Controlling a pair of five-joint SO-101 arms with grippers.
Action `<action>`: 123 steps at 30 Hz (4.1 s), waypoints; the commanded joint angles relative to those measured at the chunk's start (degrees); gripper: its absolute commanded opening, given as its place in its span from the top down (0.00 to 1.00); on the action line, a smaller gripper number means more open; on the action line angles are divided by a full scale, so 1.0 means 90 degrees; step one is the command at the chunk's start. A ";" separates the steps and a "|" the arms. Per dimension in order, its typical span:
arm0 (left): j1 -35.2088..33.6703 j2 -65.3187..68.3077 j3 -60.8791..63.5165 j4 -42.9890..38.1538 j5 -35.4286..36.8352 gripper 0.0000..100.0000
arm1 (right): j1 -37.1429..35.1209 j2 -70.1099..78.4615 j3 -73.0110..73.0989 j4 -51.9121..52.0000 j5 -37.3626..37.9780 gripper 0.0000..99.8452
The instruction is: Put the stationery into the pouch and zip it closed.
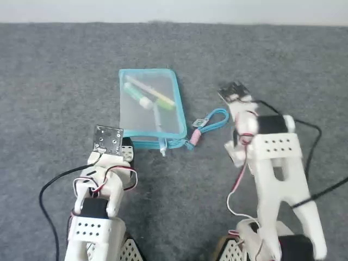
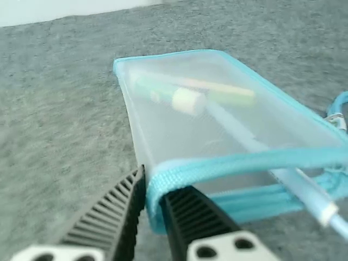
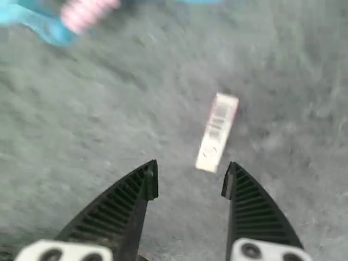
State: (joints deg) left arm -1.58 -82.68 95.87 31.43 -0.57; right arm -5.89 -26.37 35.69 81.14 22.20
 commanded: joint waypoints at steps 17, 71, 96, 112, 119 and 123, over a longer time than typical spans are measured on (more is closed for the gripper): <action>-0.0781 0.0068 -0.1118 0.0576 0.0381 0.99 | 0.0376 -0.0357 0.1465 -0.1021 0.0244 0.79; -0.0567 0.0107 -0.1343 0.0967 0.0498 0.99 | 0.0376 -0.0357 0.1778 -0.1040 0.0420 0.79; 0.0137 0.0088 -0.1284 0.1133 -0.0254 0.99 | 0.0151 -0.0425 0.1397 -0.1109 -0.0205 0.79; 0.0791 0.0117 -0.0786 0.0322 0.0557 0.99 | -0.2359 -0.0425 -0.0801 -0.0650 -0.2022 0.80; 0.1182 0.0117 -0.0552 -0.0098 0.0547 0.99 | -0.3160 -0.0786 -0.1348 -0.0308 -0.2256 0.80; 0.1211 0.0117 -0.0542 -0.0137 0.0547 0.99 | -0.3922 -0.1353 -0.0869 -0.0591 -0.2295 0.80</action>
State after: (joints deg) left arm 8.62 -82.68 92.09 32.84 3.47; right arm -37.01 -33.49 27.25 77.63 2.42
